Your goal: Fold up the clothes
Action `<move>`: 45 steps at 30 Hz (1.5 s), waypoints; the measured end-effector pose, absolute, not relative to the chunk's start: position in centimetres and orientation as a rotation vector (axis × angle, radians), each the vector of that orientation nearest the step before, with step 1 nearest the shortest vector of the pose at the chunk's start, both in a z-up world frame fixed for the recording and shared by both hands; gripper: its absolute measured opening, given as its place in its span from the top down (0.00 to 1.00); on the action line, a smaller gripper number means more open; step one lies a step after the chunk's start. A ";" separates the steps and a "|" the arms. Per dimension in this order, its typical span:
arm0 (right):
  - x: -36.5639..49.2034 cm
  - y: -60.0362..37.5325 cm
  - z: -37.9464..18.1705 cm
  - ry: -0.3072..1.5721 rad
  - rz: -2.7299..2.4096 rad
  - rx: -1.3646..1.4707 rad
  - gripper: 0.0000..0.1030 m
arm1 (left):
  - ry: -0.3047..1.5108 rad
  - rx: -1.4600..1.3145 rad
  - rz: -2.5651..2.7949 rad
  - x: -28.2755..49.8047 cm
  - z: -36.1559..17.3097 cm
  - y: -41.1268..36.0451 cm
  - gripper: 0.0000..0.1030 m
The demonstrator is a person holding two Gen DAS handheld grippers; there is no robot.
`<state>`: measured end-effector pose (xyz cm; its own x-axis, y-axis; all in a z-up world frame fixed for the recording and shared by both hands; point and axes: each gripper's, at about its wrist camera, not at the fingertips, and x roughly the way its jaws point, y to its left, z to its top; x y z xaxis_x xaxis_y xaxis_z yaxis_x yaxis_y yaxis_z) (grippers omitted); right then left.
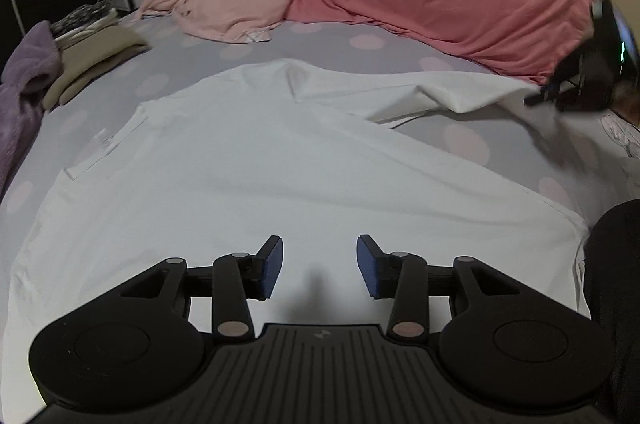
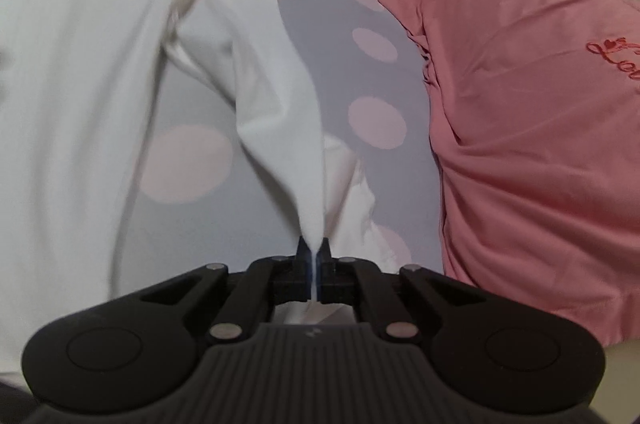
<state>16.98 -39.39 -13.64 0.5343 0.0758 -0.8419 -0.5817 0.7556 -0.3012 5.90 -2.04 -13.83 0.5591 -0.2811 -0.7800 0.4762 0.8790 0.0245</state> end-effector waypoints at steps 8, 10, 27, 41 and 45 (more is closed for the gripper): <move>24.5 -46.7 2.8 1.152 0.909 -0.037 0.98 | 0.908 0.188 -0.424 5.8 -14.6 -1.2 0.62; 26.2 -48.0 3.7 1.160 0.876 -0.043 0.98 | 0.918 0.173 -0.423 5.6 -14.7 -1.0 0.62; 27.6 -49.5 -12.1 1.191 0.120 -0.614 0.86 | 0.958 0.142 -0.394 3.9 -15.2 0.4 0.62; 21.1 -46.0 -17.1 1.035 0.232 -0.590 0.95 | 0.966 0.120 -0.394 2.7 -15.6 0.3 0.62; 20.7 -46.0 -16.2 1.009 0.232 -0.698 0.95 | 0.957 0.109 -0.382 2.4 -15.3 0.8 0.61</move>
<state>20.71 -45.97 -16.24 0.5302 -0.1323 -0.8375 -0.4846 0.7632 -0.4274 2.40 0.84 -15.34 0.5149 -0.2693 -0.8139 0.3646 0.9280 -0.0764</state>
